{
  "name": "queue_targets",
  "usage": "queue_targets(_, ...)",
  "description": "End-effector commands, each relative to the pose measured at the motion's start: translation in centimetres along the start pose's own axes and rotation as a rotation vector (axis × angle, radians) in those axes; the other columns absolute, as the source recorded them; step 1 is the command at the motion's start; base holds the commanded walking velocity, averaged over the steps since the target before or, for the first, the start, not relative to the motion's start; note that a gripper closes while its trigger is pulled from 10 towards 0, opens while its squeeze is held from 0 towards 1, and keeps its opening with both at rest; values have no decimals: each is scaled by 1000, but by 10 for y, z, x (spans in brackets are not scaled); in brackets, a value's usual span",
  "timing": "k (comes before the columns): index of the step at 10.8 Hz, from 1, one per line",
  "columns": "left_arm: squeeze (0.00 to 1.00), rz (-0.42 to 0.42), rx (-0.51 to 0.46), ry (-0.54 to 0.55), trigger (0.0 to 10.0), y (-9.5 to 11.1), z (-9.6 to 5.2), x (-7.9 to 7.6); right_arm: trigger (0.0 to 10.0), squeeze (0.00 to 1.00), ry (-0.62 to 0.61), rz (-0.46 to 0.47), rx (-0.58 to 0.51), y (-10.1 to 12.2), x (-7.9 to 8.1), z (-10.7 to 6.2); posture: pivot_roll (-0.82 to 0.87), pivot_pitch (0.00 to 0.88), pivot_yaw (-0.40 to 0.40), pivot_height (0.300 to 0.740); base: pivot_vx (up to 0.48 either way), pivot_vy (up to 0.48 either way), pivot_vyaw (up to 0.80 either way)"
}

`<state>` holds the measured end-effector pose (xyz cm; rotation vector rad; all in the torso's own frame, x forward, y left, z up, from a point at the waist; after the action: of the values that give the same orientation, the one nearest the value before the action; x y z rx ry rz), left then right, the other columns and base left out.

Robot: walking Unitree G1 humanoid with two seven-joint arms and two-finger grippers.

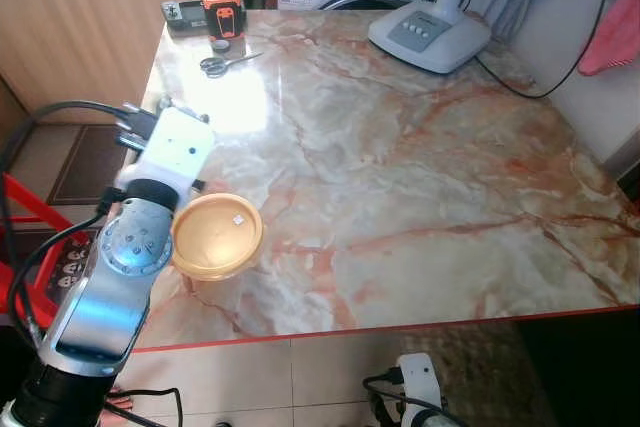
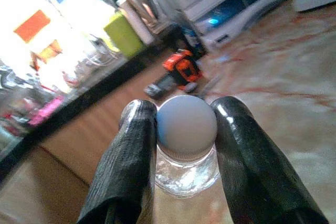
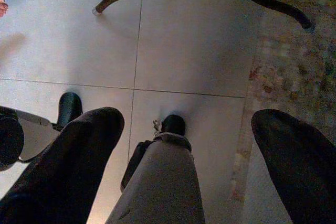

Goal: Restocking fridge

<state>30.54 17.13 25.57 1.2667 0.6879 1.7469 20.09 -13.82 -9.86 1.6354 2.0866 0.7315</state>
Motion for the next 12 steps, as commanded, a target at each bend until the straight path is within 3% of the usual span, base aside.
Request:
queue_targets(1, 0, 38, -73, 27, 10000, 12, -3, 3, 10000, 0, -8, 23, 15, -6, 0, -1, 23, 129, -59, 740, 0, 0, 0)
queue_targets(3, 0, -9, -104, 105, 10000, 2, -16, 2, 10000, 0, -13, 36, 5, -5, 0, -1, 18, 145, -64, 740, 0, 0, 0)
queue_targets(5, 0, -308, -14, 104, 10000, -21, -26, -11, 10000, 0, -19, 46, -11, -2, -1, -1, 10, 158, -90, 740, 0, 0, 0)
queue_targets(6, 0, -304, -78, 6, 10000, -9, -25, -23, 10000, 0, -17, 39, -17, -1, -2, -1, 6, 158, -99, 740, 0, 0, 0)
queue_targets(7, 0, -242, -122, 21, 10000, -2, -25, -20, 10000, 0, -21, 36, -22, -1, -3, -1, 12, 158, -100, 740, 0, 0, 0)
queue_targets(10, 0, -162, -168, -1, 10000, 1, -29, -18, 10000, 0, -35, 52, -35, 0, -5, -2, 5, 164, -100, 740, 0, 0, 0)
queue_targets(12, 0, -176, -149, -5, 10000, -2, -31, -24, 10000, 0, -52, 69, -29, -3, -6, -2, 5, 163, -91, 740, 0, 0, 0)
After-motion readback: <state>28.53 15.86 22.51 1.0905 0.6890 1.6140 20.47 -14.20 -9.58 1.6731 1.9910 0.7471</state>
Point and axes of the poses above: a point about 5 cm out from each wrist's last joint towards the gripper, its own z axis pointing out of the wrist towards the gripper, its own y axis along the axis of the wrist's last joint, x = y × z, the point moved 2 cm from there along z, pointing out of the wrist towards the gripper, and after that the axes turned 8 degrees about -z, right-handed, at the moved point
